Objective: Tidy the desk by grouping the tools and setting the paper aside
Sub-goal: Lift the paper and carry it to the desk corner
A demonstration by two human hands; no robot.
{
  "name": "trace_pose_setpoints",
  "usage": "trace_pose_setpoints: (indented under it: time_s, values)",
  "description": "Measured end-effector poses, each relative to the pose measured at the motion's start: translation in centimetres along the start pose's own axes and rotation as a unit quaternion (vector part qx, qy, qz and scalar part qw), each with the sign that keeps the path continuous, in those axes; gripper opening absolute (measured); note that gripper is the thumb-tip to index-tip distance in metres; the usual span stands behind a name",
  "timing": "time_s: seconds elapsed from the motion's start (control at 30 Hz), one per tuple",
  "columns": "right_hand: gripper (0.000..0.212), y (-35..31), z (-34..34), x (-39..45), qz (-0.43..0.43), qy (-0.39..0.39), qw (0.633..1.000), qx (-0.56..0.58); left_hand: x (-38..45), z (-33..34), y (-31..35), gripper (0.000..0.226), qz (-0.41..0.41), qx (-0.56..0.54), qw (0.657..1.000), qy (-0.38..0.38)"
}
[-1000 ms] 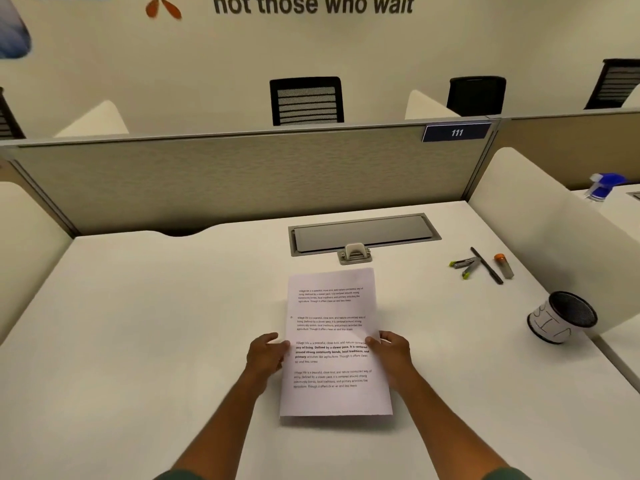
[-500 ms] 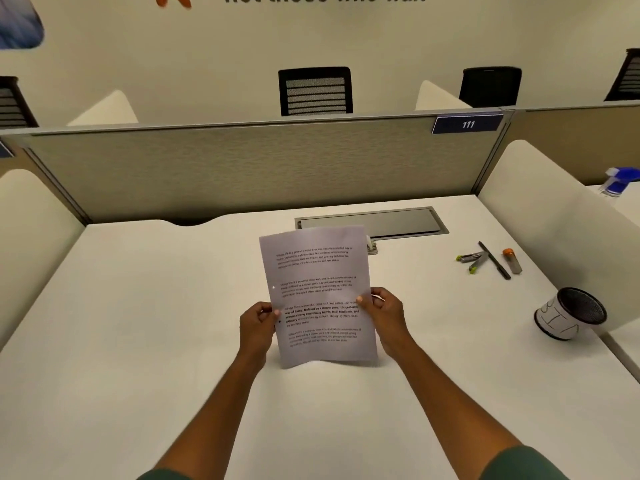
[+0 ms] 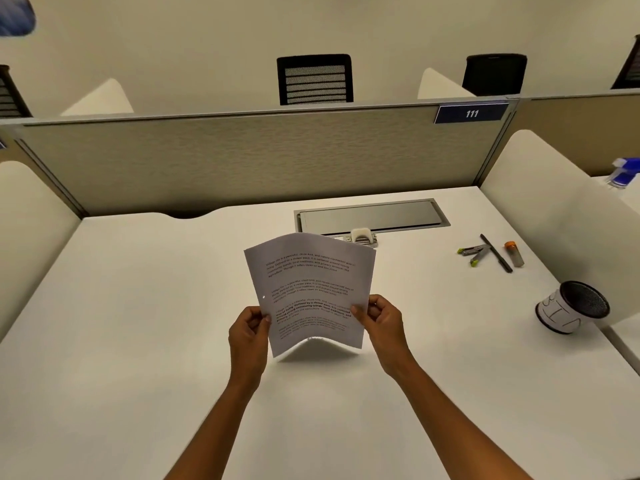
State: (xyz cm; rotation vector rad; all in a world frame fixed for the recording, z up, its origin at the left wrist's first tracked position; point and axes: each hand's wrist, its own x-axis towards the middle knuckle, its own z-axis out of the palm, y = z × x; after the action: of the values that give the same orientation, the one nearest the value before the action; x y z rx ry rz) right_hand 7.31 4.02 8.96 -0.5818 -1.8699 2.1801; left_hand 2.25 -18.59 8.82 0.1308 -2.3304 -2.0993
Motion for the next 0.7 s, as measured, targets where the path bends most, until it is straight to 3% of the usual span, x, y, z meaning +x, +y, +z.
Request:
trace_pose_setpoints:
  time_s: [0.47, 0.7]
  values:
    - [0.022, 1.0, -0.4, -1.8, -0.010, -0.007, 0.998, -0.056, -2.3, -0.7, -1.3, 0.015, 0.025, 0.010, 1.000, 0.007]
    - [0.011, 1.0, -0.8, -1.3, -0.059, 0.042, 0.986, -0.153, -2.5, -0.3, 0.2, 0.011, 0.036, -0.040, 0.999, 0.010]
